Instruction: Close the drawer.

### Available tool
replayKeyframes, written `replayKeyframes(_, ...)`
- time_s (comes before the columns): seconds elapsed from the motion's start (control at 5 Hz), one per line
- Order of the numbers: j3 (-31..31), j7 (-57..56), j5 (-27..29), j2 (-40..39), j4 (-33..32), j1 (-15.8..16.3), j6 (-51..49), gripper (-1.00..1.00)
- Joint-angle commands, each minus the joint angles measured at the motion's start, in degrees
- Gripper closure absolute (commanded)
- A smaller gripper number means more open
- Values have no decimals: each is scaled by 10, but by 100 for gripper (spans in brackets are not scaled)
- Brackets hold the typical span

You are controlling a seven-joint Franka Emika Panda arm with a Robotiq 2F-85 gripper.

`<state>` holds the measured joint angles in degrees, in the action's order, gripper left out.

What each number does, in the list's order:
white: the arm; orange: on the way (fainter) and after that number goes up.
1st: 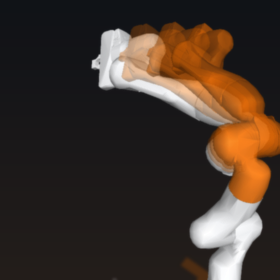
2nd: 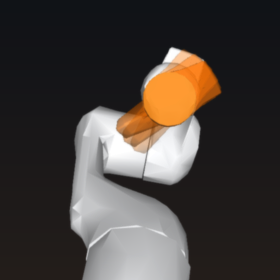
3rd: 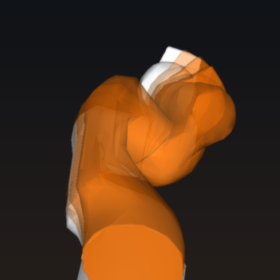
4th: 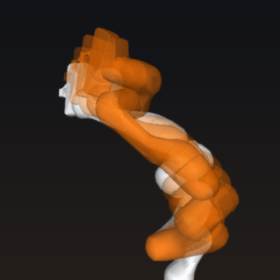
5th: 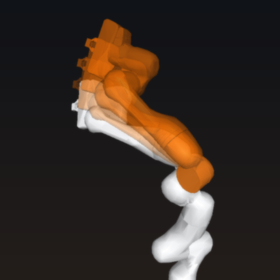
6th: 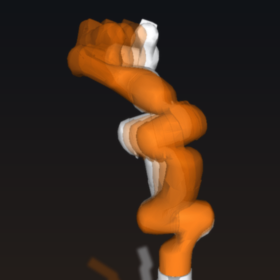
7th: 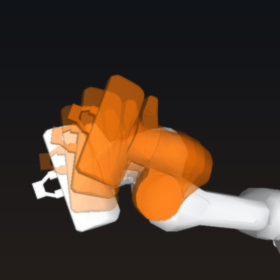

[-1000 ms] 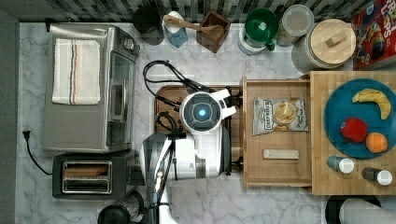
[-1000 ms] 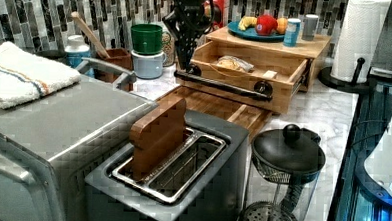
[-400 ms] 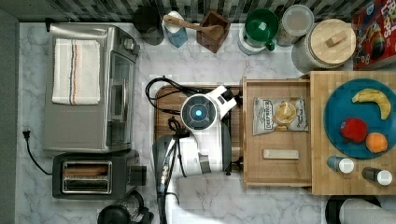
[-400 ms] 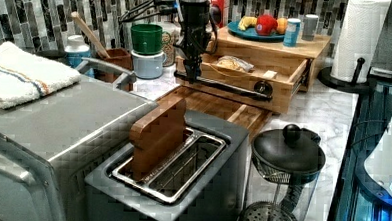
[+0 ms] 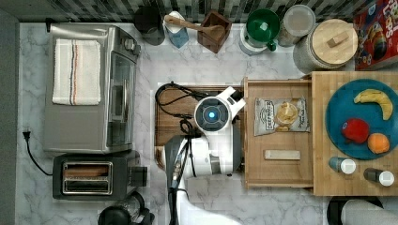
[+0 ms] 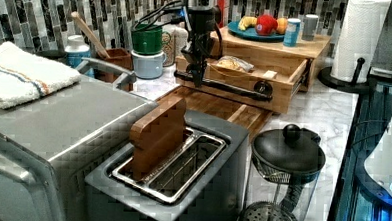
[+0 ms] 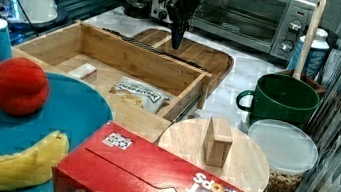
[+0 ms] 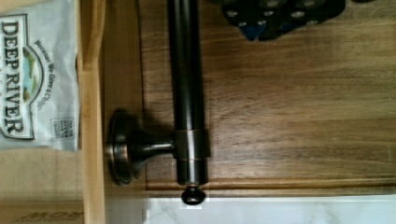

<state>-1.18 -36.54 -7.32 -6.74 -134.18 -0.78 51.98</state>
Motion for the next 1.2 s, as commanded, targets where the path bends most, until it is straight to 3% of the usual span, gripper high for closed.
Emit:
replayKeyframes(0.2, 24, -101, -15, 3, -4, -45, -3, 100)
replayKeyframes(0.8, 77, -232, -40, -35, 34, -96, 24, 100)
replayKeyframes(1.2, 99, -332, -7, -72, 81, -150, 28, 100)
